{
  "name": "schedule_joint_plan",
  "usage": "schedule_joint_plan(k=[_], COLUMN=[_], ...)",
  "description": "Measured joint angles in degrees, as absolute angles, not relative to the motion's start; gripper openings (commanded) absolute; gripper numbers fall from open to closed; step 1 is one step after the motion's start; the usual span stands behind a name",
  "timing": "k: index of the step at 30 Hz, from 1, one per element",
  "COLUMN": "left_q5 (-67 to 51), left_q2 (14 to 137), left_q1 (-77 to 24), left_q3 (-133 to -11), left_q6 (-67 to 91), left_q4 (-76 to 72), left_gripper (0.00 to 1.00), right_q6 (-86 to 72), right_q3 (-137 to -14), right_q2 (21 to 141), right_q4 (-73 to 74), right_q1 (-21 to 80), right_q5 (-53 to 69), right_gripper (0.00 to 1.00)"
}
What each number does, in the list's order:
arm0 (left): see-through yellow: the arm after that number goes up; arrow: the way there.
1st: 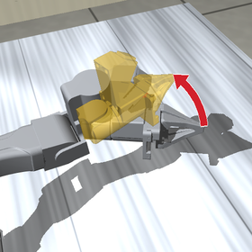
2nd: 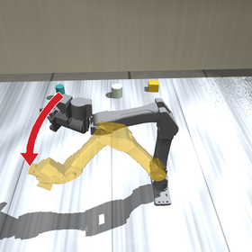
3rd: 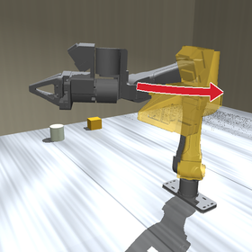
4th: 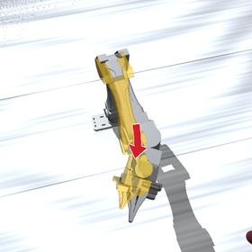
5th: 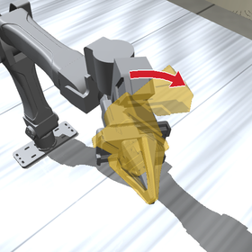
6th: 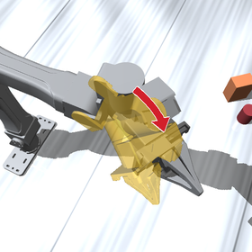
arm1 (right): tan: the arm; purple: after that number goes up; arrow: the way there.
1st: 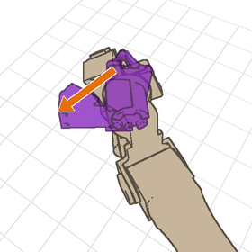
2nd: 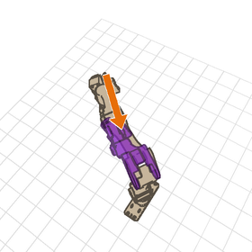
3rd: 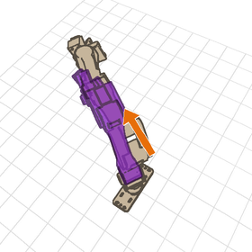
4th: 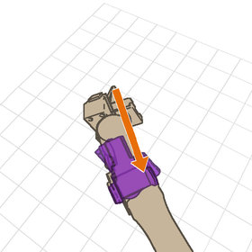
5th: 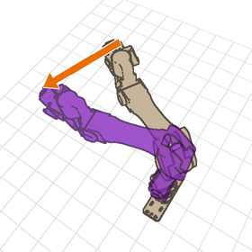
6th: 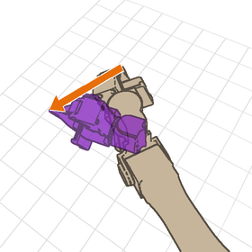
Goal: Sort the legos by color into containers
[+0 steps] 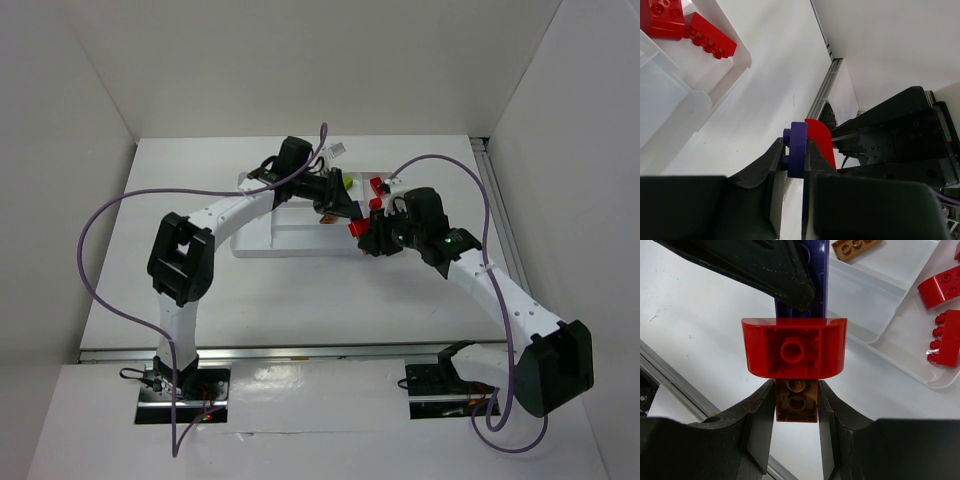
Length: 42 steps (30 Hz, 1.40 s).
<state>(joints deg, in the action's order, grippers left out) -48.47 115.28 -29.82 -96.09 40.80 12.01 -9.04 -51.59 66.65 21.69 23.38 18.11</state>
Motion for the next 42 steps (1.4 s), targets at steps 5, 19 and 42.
schedule_joint_plan(k=[5, 19, 42], left_q5=[-47.6, -35.2, -22.6], left_q2=[115.3, 115.3, 115.1], left_q1=[-29.4, -24.5, -24.6], left_q3=[-95.7, -96.5, -82.5], left_q6=[40.5, 34.6, 33.9], left_q4=[12.9, 22.0, 17.0], left_gripper=[0.00, 0.00, 0.40], right_q6=[-9.0, -10.7, -12.6], right_q3=[-51.0, -50.2, -49.9], right_q2=[66.3, 61.8, 60.9], right_q4=[21.6, 24.5, 25.3], right_q1=[23.5, 23.6, 23.6], right_q5=[17.7, 8.6, 3.4], right_gripper=[0.00, 0.00, 0.00])
